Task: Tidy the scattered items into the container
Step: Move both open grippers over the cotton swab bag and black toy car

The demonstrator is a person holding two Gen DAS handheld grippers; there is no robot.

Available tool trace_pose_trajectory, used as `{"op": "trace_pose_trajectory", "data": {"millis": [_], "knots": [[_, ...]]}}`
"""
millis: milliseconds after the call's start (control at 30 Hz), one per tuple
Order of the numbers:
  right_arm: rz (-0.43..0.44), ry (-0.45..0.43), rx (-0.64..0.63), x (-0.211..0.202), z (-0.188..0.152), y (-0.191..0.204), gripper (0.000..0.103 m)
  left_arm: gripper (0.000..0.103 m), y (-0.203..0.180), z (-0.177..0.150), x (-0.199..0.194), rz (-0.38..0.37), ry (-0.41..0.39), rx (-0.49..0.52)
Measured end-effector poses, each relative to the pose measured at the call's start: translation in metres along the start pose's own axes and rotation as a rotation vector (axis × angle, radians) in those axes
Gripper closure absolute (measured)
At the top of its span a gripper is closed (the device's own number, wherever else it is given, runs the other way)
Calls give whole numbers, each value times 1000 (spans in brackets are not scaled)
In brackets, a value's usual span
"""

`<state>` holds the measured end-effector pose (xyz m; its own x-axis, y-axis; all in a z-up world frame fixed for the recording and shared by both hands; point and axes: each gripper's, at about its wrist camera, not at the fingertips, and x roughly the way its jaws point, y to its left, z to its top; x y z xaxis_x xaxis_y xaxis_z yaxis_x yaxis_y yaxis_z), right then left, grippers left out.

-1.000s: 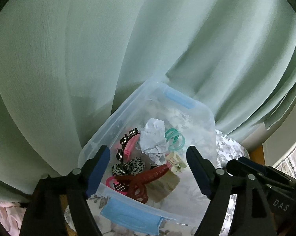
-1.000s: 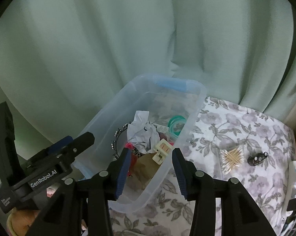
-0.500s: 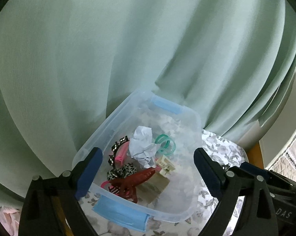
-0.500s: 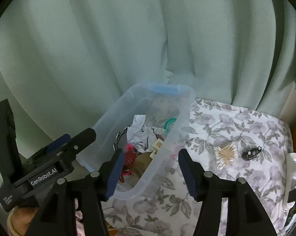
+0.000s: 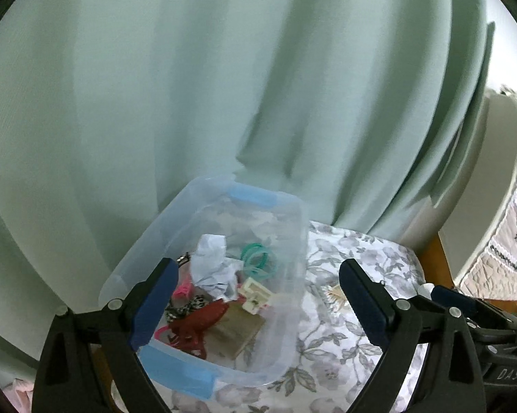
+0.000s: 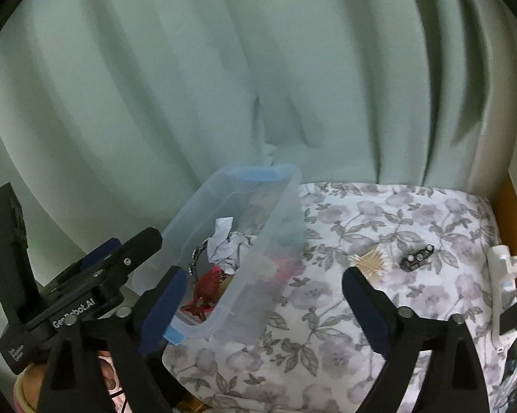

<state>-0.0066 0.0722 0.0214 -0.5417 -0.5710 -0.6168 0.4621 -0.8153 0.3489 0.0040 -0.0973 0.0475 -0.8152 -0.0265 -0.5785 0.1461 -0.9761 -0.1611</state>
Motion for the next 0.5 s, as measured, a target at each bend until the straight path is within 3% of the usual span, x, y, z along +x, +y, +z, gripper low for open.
{"op": "trace_pose_trajectory", "data": {"millis": [500], "knots": [[-72, -82, 163, -34, -15, -80, 0, 8, -67, -9, 13, -89, 25, 132]]}}
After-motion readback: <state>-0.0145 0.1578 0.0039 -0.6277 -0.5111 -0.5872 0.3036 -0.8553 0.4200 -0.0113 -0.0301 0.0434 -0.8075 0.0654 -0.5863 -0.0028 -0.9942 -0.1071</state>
